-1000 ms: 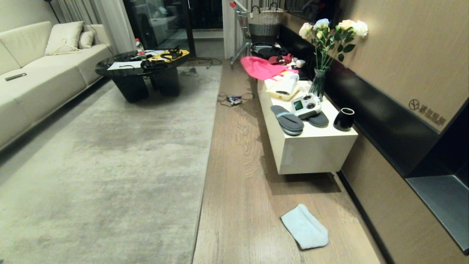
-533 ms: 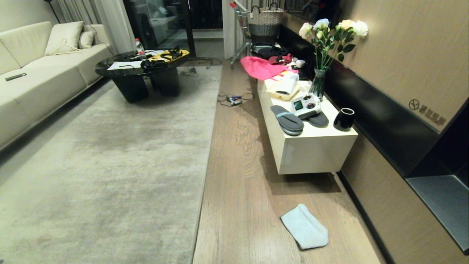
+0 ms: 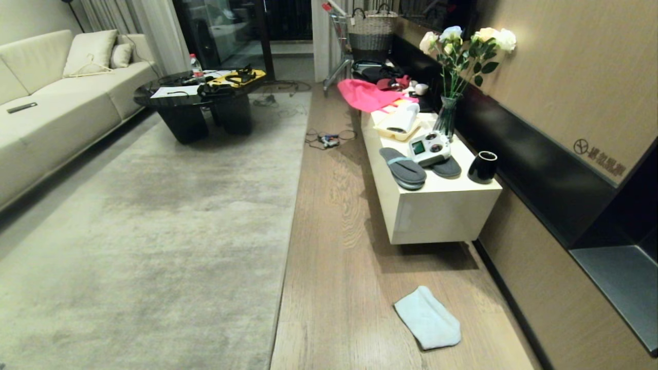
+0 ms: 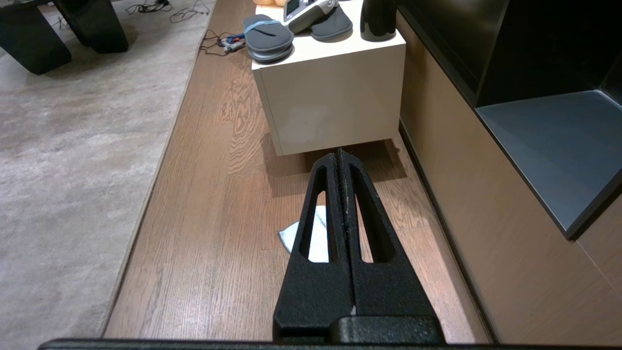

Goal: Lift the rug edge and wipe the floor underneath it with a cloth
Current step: Pick up the rag

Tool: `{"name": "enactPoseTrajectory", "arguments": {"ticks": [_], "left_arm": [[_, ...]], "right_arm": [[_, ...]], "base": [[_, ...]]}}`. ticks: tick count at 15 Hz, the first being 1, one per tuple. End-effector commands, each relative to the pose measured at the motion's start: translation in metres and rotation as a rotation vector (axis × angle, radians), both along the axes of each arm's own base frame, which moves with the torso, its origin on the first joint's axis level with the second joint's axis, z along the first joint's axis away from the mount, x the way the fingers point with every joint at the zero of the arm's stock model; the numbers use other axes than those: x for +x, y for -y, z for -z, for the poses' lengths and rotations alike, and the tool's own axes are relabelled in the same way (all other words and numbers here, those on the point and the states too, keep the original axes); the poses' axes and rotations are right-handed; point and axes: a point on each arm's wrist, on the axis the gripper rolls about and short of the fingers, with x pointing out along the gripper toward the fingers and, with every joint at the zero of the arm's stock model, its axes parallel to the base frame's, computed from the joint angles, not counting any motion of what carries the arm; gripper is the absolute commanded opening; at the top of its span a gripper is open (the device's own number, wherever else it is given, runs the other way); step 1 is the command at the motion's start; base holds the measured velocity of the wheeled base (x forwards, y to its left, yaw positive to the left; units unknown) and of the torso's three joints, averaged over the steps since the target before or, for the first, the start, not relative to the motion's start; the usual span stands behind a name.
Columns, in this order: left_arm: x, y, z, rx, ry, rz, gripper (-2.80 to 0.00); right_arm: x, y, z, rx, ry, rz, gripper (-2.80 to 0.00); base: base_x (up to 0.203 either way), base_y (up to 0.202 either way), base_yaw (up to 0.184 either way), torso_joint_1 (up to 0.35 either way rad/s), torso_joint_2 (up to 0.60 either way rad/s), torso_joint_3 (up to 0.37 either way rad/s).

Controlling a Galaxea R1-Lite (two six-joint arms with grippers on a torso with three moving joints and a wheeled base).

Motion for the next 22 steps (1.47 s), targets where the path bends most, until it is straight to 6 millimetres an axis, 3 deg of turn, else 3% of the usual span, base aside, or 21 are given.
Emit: {"name": "enactPoseTrajectory", "arguments": {"ticks": [1, 22], "left_arm": [[0.0000, 0.0000, -0.0002, -0.001, 0.002, 0.000, -2.80], [0.0000, -0.0003, -0.0003, -0.013, 0.003, -0.012, -2.80]], "right_arm": [[0.0001, 0.0000, -0.0001, 0.000, 0.000, 0.002, -2.80], [0.0001, 0.0000, -0.0001, 0.000, -0.001, 0.000, -2.80]], "base": [[0.000, 0.000, 0.000, 0.000, 0.00, 0.000], [0.000, 0.000, 0.000, 0.004, 0.00, -0.180]]}}
